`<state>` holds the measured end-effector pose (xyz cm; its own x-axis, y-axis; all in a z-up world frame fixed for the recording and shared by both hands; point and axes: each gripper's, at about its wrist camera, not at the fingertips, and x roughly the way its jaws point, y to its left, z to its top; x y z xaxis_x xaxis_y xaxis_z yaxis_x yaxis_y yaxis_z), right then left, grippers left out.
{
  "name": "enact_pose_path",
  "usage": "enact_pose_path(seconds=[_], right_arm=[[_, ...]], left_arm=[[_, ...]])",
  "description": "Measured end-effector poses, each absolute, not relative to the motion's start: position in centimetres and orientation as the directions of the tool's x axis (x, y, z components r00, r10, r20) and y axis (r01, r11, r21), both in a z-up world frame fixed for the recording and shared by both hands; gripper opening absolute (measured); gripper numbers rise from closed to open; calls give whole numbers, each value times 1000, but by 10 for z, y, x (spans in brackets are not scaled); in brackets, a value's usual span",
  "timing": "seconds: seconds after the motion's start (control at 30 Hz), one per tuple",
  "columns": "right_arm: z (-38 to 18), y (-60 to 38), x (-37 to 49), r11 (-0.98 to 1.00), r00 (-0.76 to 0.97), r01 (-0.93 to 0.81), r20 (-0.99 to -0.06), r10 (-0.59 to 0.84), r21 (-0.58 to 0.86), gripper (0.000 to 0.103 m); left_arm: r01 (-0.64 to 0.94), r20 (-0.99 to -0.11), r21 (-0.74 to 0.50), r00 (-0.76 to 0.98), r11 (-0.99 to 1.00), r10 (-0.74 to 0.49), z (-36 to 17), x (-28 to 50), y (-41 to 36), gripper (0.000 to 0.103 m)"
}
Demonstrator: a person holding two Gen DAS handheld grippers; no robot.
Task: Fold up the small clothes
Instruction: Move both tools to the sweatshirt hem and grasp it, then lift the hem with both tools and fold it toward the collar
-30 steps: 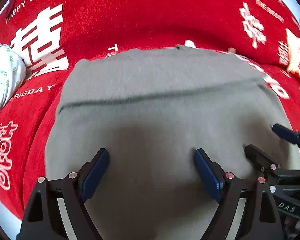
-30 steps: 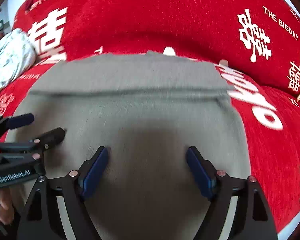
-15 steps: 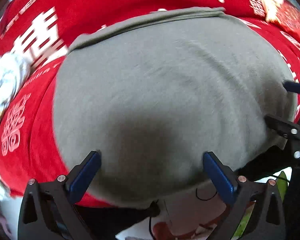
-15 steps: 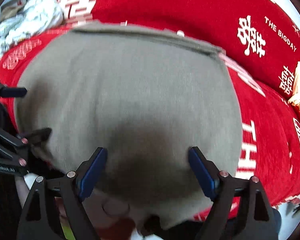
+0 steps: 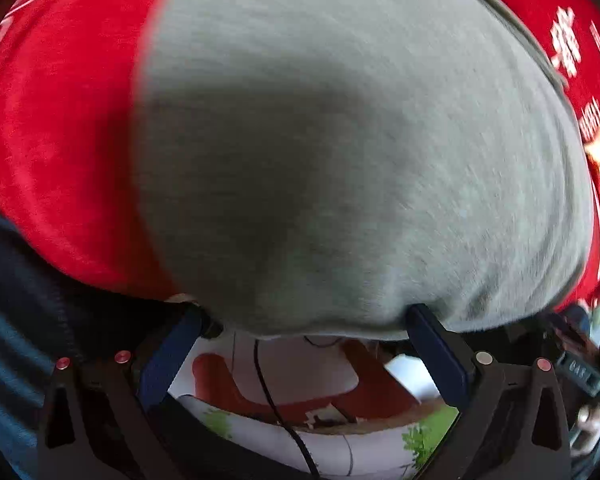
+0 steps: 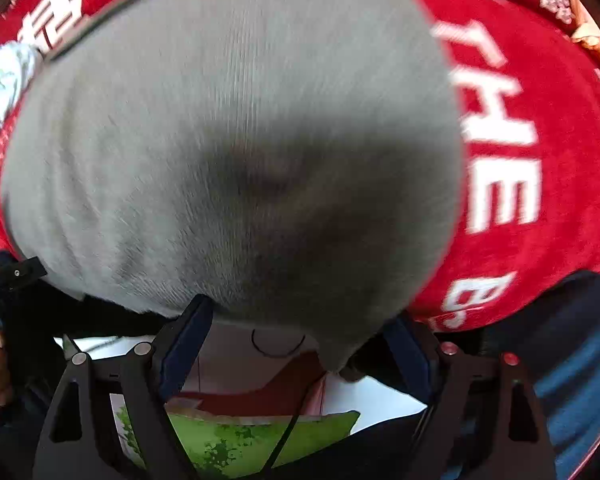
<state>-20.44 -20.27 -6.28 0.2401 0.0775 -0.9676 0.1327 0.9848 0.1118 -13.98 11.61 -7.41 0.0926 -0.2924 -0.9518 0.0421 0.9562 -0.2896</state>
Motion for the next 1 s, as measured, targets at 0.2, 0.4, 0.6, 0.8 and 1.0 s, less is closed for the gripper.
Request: enact_pose_path(seconds=[0.2,0.4,0.6,0.8,1.0], right_arm=[[-45,-217,-220,968,288,112,-940,183,223,13],[7,-214,-237,934,485,-4,-816,315,358,13],[41,-224,-202,916,652,-32,-686,323,401,13],[25,-229,-142,924,651,-2,-701,291,382,13],[23,-236,-135,913,640,1,-702,313,408,24]], left_arm=[[130,-932,-337,94,932,-350,-52,-162,107,13],[189,-836,-386,343,903,-429,19,-176,126,13],[202,-760,-350,510,915,-403,60,-139,125,13],[141,-779,-362,497,922,-382,37,-87,119,13],[137,-759,-452,461,882,-460,25,-86,122,43]])
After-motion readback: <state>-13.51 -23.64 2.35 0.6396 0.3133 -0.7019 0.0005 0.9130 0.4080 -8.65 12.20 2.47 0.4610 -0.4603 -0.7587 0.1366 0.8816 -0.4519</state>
